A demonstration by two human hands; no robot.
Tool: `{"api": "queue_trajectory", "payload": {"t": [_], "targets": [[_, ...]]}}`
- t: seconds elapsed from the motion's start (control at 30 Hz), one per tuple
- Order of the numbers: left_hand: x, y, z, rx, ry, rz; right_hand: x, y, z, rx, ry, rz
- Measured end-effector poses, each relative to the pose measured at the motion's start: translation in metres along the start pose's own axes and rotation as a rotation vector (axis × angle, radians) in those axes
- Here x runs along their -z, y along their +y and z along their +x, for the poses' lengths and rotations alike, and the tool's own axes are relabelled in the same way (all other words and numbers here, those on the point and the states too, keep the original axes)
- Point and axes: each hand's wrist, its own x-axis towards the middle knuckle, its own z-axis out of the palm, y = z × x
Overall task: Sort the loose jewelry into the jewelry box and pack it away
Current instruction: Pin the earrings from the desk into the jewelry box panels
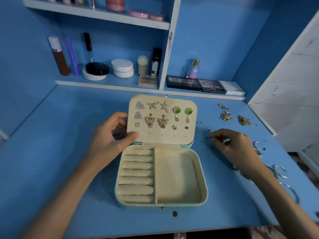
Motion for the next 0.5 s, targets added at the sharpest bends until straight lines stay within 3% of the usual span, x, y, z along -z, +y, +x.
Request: {"api": "queue_trajectory", "payload": {"t": [0.5], "targets": [[0.002, -0.002, -0.002, -0.075, -0.011, 0.131, -0.009, -0.02, 0.004, -0.108, -0.025, -0.152]]}}
